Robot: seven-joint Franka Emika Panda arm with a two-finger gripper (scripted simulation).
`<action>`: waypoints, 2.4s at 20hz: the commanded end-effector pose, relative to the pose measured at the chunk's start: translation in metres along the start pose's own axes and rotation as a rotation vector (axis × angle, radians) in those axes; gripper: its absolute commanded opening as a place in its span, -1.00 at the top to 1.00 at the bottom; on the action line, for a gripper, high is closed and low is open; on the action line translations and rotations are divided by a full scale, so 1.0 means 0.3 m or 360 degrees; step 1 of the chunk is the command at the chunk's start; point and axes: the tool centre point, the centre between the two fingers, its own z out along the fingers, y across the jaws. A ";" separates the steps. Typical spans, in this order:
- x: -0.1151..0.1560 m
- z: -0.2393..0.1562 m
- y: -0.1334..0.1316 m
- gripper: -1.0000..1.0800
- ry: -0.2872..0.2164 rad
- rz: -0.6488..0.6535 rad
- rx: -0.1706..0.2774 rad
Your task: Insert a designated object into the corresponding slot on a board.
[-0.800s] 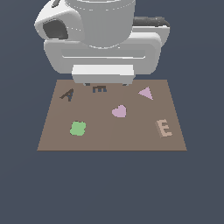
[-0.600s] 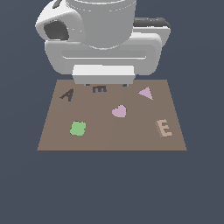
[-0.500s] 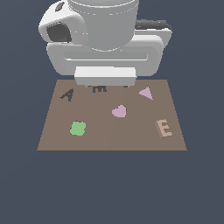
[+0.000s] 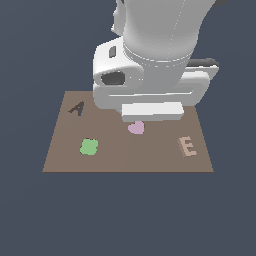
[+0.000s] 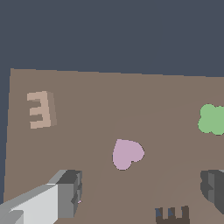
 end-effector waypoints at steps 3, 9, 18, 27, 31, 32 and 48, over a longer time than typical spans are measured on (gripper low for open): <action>0.048 0.094 -0.124 -0.92 -0.0006 -0.0058 0.0003; 0.109 0.220 -0.293 -0.92 -0.0013 -0.0136 0.0004; 0.157 0.320 -0.431 -0.92 -0.0019 -0.0201 0.0003; 0.166 0.335 -0.455 -0.92 -0.0020 -0.0212 0.0003; 0.165 0.348 -0.456 -0.92 -0.0021 -0.0213 0.0003; 0.165 0.358 -0.456 -0.92 -0.0021 -0.0213 0.0003; 0.165 0.402 -0.454 1.00 -0.0020 -0.0212 0.0003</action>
